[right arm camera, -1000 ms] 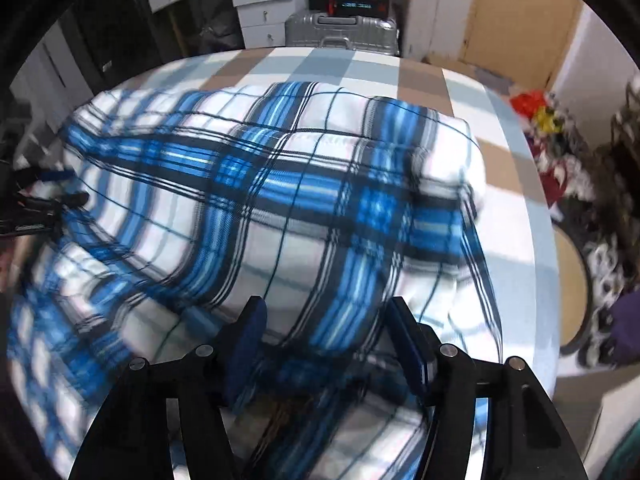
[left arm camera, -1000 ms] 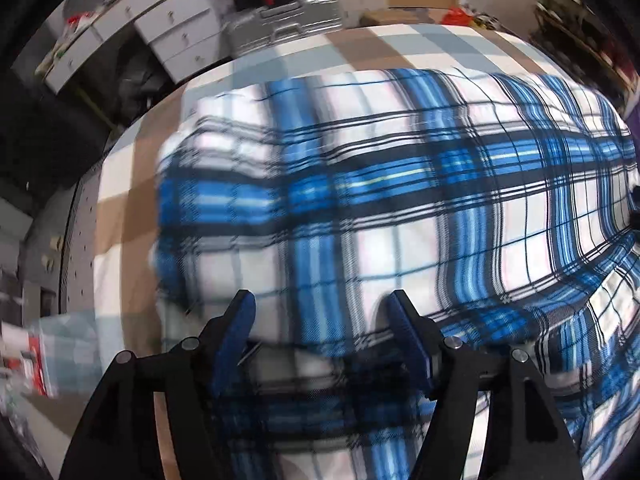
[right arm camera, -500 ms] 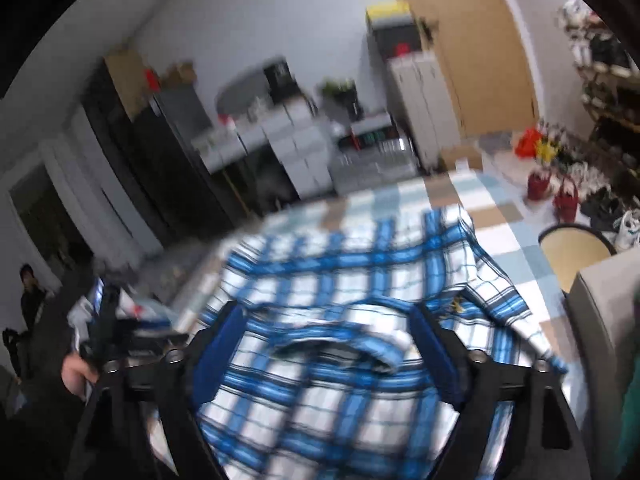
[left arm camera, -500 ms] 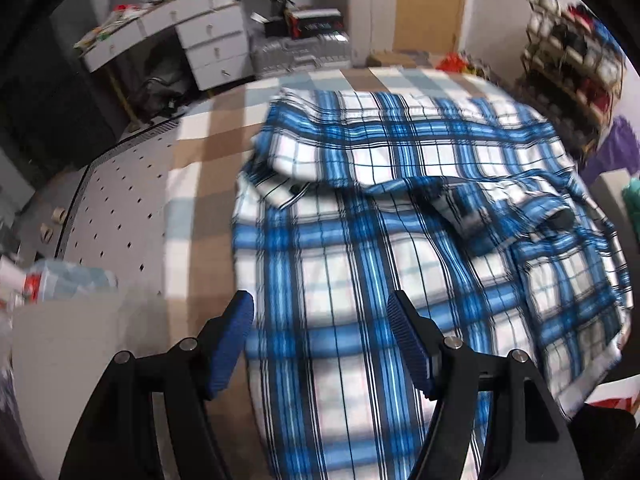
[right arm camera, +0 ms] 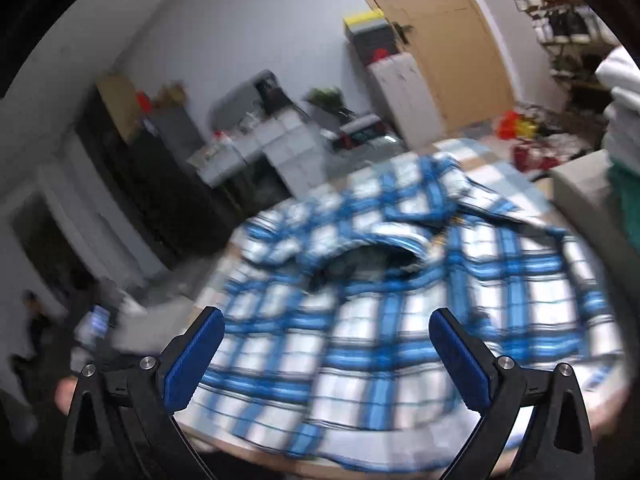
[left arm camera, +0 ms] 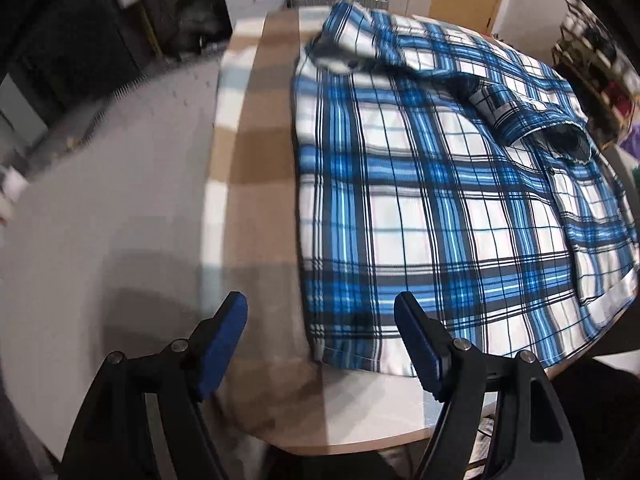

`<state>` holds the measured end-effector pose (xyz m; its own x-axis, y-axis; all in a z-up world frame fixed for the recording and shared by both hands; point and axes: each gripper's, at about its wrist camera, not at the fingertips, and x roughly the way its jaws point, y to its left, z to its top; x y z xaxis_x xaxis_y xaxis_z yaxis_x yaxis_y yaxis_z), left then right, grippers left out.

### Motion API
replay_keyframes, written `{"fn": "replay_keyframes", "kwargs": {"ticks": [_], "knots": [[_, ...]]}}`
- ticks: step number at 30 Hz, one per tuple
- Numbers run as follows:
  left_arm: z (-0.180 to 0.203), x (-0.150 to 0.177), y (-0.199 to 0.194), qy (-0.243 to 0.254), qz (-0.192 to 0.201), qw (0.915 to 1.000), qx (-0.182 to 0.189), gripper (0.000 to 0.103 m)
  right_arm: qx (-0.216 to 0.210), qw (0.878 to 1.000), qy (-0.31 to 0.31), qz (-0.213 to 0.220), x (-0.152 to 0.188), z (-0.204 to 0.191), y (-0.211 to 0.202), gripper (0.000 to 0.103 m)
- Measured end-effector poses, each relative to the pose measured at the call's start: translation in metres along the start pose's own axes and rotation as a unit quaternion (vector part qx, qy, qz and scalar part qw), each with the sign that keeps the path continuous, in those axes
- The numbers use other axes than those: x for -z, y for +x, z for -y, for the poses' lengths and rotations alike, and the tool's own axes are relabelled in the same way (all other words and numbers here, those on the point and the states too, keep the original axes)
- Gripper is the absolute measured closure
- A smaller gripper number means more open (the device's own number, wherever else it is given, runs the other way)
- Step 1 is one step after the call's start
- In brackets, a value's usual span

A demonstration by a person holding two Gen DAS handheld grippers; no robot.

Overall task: Fold large clothes
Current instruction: 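Smooth the shirt flat with the left gripper and release it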

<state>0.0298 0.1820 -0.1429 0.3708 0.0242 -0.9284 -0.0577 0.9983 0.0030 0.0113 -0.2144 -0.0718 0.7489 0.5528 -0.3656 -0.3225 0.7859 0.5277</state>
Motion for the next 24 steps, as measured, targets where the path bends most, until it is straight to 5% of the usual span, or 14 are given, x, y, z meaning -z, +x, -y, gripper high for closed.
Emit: {"fn": "replay_keyframes", "kwargs": {"ticks": [10,12,14,15,24], "knots": [[0.006,-0.021,0.039,-0.005,-0.02,0.9998,-0.009,0.034,0.021,1.0,0.022,0.004,-0.001,0.021,-0.006,0.0],[0.01,-0.024,0.039,0.003,-0.017,0.9998,-0.005,0.048,0.018,0.999,0.034,-0.001,-0.002,0.025,-0.006,0.0],[0.016,-0.025,0.036,0.01,-0.016,0.9998,0.002,0.087,0.017,0.999,0.039,-0.001,-0.002,0.026,-0.005,0.0],[0.02,-0.027,0.037,0.015,-0.021,0.9996,0.01,0.093,0.017,0.999,0.037,-0.001,-0.002,0.025,-0.005,0.0],[0.052,-0.018,0.032,0.053,-0.019,0.9974,0.044,0.1,0.026,1.0,0.016,-0.004,0.001,0.018,-0.003,0.0]]}}
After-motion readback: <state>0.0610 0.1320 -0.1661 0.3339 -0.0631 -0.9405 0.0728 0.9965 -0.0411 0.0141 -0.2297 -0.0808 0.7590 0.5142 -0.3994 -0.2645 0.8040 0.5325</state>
